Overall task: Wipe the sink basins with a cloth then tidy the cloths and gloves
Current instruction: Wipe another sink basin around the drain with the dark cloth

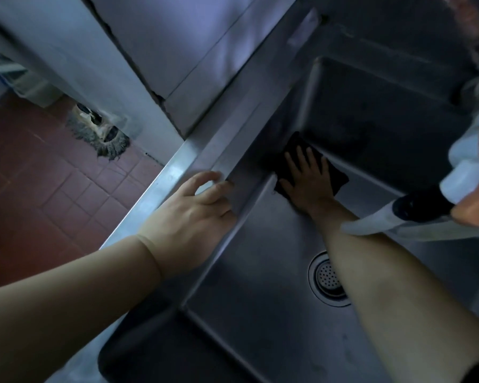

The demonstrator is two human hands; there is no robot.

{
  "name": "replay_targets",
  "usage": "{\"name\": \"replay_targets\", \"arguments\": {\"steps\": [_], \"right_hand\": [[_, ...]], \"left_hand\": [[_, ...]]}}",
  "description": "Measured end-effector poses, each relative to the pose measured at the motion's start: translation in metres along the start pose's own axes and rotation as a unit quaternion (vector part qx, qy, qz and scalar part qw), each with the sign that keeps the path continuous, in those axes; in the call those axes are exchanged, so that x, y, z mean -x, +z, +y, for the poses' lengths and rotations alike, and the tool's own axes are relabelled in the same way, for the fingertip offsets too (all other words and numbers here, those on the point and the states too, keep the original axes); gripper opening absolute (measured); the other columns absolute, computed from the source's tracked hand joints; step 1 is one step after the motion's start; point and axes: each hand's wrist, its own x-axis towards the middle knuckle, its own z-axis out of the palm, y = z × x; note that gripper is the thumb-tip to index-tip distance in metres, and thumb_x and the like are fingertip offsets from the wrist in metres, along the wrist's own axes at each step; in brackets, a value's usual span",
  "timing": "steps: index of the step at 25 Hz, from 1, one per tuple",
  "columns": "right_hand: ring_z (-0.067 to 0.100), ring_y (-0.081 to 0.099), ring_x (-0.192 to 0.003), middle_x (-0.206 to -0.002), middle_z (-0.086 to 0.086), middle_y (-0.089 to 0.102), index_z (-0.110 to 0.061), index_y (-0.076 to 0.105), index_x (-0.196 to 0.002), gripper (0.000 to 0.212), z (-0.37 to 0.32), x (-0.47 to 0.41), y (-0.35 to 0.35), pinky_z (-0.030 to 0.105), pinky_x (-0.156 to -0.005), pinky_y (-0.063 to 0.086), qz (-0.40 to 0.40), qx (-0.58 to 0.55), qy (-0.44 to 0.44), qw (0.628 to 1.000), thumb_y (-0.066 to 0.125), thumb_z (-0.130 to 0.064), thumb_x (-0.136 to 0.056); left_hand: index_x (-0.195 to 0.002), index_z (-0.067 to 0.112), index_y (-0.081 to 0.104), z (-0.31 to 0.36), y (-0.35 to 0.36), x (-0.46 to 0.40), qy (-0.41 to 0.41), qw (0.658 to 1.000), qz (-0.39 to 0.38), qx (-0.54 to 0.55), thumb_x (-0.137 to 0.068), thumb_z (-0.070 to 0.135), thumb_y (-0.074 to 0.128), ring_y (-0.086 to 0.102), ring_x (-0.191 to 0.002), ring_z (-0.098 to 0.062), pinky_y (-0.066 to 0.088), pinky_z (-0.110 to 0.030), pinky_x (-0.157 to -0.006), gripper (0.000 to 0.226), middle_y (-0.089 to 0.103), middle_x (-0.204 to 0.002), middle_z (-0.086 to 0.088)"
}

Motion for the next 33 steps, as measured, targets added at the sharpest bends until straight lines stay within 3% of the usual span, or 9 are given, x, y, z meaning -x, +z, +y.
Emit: {"name": "replay_targets", "arguments": {"steps": [5, 8, 13, 18, 22, 25, 30, 33], "right_hand": [[0.028, 0.000, -0.146, -0.159, 0.008, 0.007, -0.023, 0.008, -0.151, 0.064, -0.012, 0.001, 0.004, 0.047, -0.113, -0.011, 0.011, -0.019, 0.073, 0.997, 0.029, -0.049, -0.097], [0.031, 0.001, -0.145, -0.158, 0.012, 0.010, -0.023, 0.010, -0.151, 0.067, -0.040, 0.045, 0.010, 0.050, -0.113, -0.010, 0.000, -0.031, 0.070, 0.997, 0.034, -0.048, -0.094], [0.039, 0.026, -0.140, -0.151, 0.018, 0.032, -0.023, 0.036, -0.144, 0.069, -0.105, 0.150, 0.015, 0.061, -0.112, 0.013, -0.039, -0.027, -0.049, 0.998, 0.050, -0.050, -0.082], [0.037, 0.028, -0.139, -0.149, 0.013, 0.038, -0.029, 0.040, -0.141, 0.068, -0.134, 0.251, 0.017, 0.056, -0.110, 0.008, -0.119, -0.019, -0.150, 0.981, 0.055, -0.053, -0.079], [0.032, 0.036, -0.136, -0.147, 0.007, 0.042, -0.034, 0.046, -0.137, 0.073, -0.109, 0.261, 0.008, 0.055, -0.110, 0.008, -0.137, 0.003, -0.204, 0.969, 0.061, -0.061, -0.072], [0.037, 0.030, -0.139, -0.150, 0.010, 0.036, -0.032, 0.042, -0.141, 0.072, -0.073, 0.210, 0.003, 0.058, -0.113, 0.014, -0.099, 0.006, -0.149, 0.984, 0.060, -0.058, -0.076], [0.031, -0.003, -0.146, -0.160, 0.007, 0.002, -0.033, 0.007, -0.151, 0.067, 0.008, 0.116, -0.002, 0.053, -0.116, -0.001, -0.080, -0.008, 0.017, 0.997, 0.025, -0.060, -0.092], [0.031, -0.008, -0.145, -0.160, 0.009, -0.002, -0.025, 0.001, -0.152, 0.076, 0.051, 0.088, -0.006, 0.053, -0.117, 0.001, -0.081, 0.036, 0.070, 0.994, 0.018, -0.063, -0.088]], "left_hand": [[-0.073, 0.015, 0.064, 0.000, 0.003, 0.002, -0.015, 1.000, 0.017, 0.003, -0.087, 0.005, 0.043, 0.059, -0.111, -0.023, 0.038, -0.044, -0.106, 0.028, 0.066, -0.078, -0.001], [-0.074, 0.016, 0.065, 0.001, 0.002, 0.001, -0.023, 0.999, 0.024, 0.003, -0.087, 0.005, 0.044, 0.059, -0.114, -0.022, 0.038, -0.043, -0.106, 0.027, 0.067, -0.080, 0.000], [-0.072, 0.017, 0.064, 0.001, 0.000, 0.002, -0.018, 1.000, 0.004, 0.001, -0.085, 0.011, 0.047, 0.058, -0.115, -0.022, 0.031, -0.039, -0.110, 0.022, 0.066, -0.078, 0.000], [-0.073, 0.014, 0.065, 0.001, -0.003, 0.000, -0.013, 1.000, -0.005, 0.002, -0.077, 0.008, 0.055, 0.059, -0.111, -0.024, 0.035, -0.041, -0.106, 0.013, 0.066, -0.076, -0.001], [-0.074, 0.014, 0.067, 0.001, -0.005, 0.001, -0.013, 1.000, -0.001, -0.001, -0.077, 0.007, 0.053, 0.060, -0.111, -0.024, 0.036, -0.041, -0.106, 0.016, 0.067, -0.076, -0.001], [-0.072, 0.014, 0.066, 0.004, -0.006, 0.000, -0.016, 1.000, -0.001, 0.001, -0.082, 0.007, 0.049, 0.061, -0.110, -0.025, 0.039, -0.043, -0.105, 0.021, 0.068, -0.076, -0.002], [-0.076, 0.015, 0.068, 0.004, -0.004, 0.000, -0.015, 1.000, 0.008, 0.001, -0.089, 0.006, 0.042, 0.061, -0.110, -0.026, 0.040, -0.044, -0.104, 0.031, 0.069, -0.080, -0.002], [-0.076, 0.016, 0.068, 0.005, -0.006, -0.001, -0.008, 1.000, -0.004, -0.001, -0.090, 0.007, 0.037, 0.060, -0.111, -0.026, 0.038, -0.044, -0.106, 0.035, 0.068, -0.078, -0.001]]}}
